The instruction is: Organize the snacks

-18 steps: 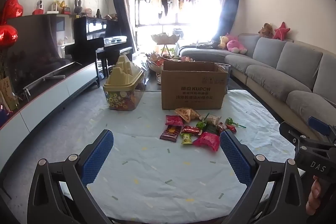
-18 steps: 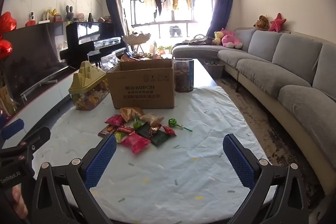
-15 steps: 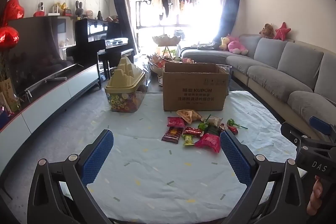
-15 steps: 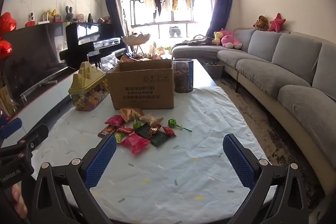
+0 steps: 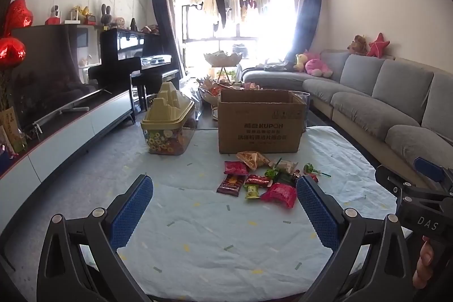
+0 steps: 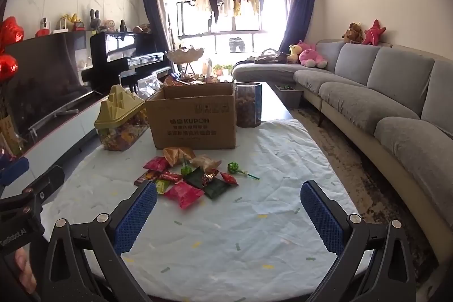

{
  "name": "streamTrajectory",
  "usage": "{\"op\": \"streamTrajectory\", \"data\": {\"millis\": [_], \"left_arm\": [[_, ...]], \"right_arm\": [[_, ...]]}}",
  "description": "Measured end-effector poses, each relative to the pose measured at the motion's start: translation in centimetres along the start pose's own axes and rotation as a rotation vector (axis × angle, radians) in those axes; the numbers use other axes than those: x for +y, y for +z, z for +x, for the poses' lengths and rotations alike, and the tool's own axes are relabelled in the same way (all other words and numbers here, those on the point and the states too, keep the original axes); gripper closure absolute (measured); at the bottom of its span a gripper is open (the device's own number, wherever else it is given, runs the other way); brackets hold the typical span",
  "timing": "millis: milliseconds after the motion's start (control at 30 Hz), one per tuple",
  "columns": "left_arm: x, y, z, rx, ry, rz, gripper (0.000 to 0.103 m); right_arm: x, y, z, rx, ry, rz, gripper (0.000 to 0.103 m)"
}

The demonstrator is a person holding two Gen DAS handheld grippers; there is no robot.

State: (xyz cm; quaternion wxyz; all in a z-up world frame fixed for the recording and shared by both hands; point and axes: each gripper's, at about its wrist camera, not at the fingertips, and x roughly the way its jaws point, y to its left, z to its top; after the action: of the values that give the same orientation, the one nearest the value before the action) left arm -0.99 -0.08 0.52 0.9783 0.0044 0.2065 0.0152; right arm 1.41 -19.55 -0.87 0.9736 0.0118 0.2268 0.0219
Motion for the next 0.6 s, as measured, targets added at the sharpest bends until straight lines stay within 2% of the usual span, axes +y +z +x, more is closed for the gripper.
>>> {"op": "streamTrajectory", "data": {"millis": [600], "left_arm": [[0.14, 0.26, -0.34, -0.011, 0.003, -0.002, 0.0]], "right_arm": [[0.04, 0.08, -0.09, -0.003, 0.002, -0.001, 0.001]]}}
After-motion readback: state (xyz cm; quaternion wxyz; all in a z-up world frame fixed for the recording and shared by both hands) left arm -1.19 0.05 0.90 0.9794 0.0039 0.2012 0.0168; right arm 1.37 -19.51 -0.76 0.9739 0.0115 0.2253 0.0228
